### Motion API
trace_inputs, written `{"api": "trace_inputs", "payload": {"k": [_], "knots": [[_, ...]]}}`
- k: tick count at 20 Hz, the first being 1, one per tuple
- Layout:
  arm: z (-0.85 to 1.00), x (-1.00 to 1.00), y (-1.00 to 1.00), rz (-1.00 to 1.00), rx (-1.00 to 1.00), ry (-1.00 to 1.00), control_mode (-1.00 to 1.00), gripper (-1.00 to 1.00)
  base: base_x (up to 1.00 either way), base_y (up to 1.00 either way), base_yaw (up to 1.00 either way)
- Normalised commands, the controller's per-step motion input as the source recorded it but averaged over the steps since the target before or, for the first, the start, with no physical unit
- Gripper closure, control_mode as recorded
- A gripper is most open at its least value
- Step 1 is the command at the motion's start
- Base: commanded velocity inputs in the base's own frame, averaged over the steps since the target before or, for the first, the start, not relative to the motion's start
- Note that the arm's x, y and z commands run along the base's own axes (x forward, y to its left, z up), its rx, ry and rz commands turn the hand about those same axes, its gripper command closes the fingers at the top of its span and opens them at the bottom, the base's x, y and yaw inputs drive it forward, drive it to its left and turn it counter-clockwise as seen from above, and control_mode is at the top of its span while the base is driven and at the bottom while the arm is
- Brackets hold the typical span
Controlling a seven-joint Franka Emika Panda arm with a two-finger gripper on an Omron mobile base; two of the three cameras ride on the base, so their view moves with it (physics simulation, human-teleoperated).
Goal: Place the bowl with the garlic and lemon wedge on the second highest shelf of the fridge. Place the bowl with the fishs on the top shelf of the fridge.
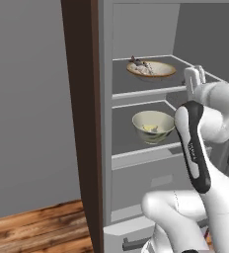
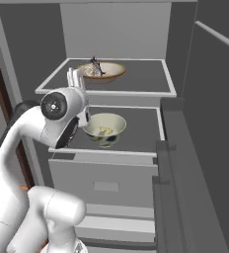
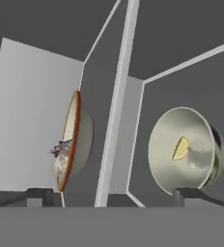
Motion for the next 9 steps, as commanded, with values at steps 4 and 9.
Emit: {"api": "trace_inputs", "payload": {"k": [4,9], "knots": [[-0.16,-1.0,0.07,0.04,-0.15,0.04,-1.0,-1.0,0.0,0.0,0.0],[0.91,-0.82,0.37,0.06,-0.24,-0.08,-1.0,-1.0,0.0,0.0,0.0]]}}
